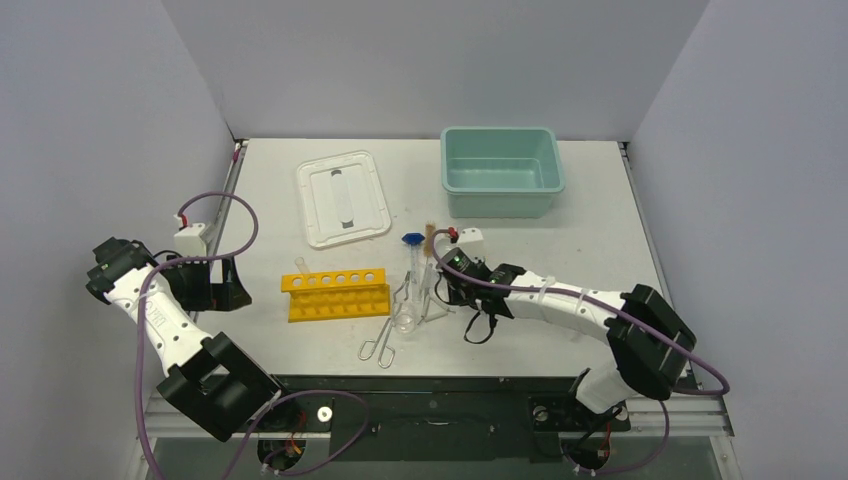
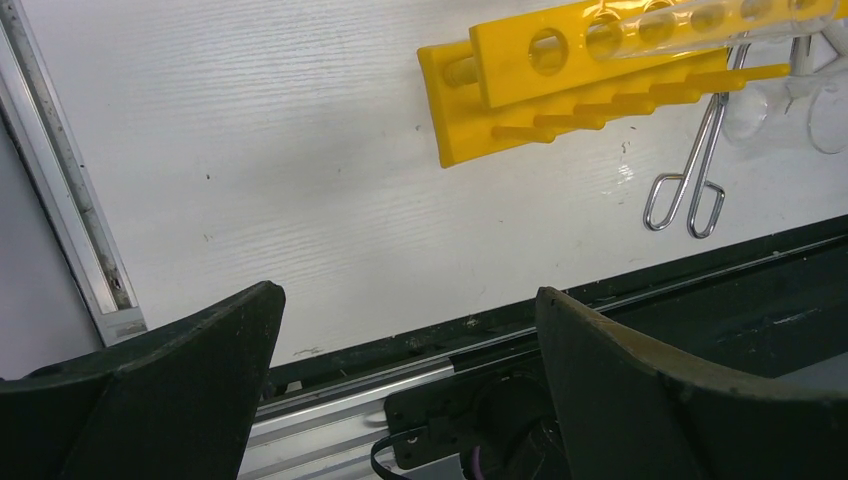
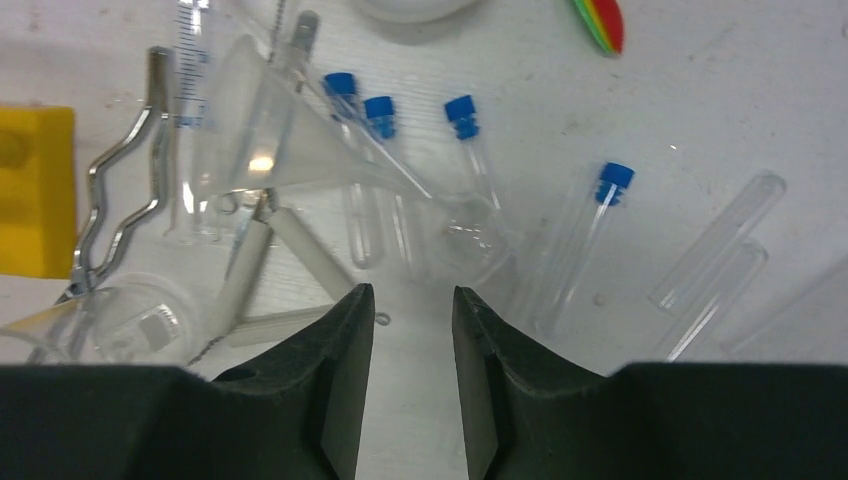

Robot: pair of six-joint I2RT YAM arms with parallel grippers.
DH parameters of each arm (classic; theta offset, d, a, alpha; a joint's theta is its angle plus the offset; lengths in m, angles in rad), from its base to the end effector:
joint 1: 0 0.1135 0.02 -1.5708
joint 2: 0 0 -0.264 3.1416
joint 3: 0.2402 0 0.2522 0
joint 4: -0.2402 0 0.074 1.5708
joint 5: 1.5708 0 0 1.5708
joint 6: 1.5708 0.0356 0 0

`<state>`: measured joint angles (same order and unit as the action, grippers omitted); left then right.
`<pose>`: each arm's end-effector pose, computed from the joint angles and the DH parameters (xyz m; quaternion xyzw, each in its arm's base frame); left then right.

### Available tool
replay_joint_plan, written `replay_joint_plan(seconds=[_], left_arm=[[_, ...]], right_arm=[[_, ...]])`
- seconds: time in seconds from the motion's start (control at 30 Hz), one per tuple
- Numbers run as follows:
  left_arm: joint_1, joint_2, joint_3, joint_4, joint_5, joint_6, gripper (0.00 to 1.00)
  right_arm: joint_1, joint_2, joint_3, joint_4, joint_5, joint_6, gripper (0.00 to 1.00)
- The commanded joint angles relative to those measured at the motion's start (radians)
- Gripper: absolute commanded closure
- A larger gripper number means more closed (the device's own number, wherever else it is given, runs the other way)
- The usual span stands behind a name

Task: Organize the chemistry lab equipment
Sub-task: Pick up the test tube at the center of the board.

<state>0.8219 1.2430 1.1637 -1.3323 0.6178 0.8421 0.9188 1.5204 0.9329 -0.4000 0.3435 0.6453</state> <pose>0.1515 0.1327 0.3021 0.0338 0.9494 -0.1481 0.2751 0.1934 0.2336 0.2016 -0.0800 0.9416 0.0835 0.3164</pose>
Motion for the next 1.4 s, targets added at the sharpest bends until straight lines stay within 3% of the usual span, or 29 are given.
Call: replay_joint_plan(seconds=[0.0,0.33,0.67,0.97,1.37], left_arm=[[0.006,-0.007,0.049,-0.022,0.039,0.024,0.03],[0.001,0.009,0.054,-0.02,0.047,0.019,0.03],[-0.009,0.017,0.054,-0.014,0.047,0.0,0.03],[-0.01,0.01,0.057,-0.01,0.046,0.002,0.03],[-0.01,0.005,0.059,-0.012,0.041,0.014,0.03]], right_arm=[[-0.044,-0.09,-0.065,-0.007,0.045,0.049,0.68],[-0.152,-0.203,-0.182,0.007,0.007,0.062,0.71],[-0.275,-0.142,-0.191,0.046,-0.04,0.052,0.77],[-0.331,-0.14,-0.197,0.016,0.008,0.063,0.75],[-0.379,-0.023,-0.182,0.059,0.02,0.052,0.72]])
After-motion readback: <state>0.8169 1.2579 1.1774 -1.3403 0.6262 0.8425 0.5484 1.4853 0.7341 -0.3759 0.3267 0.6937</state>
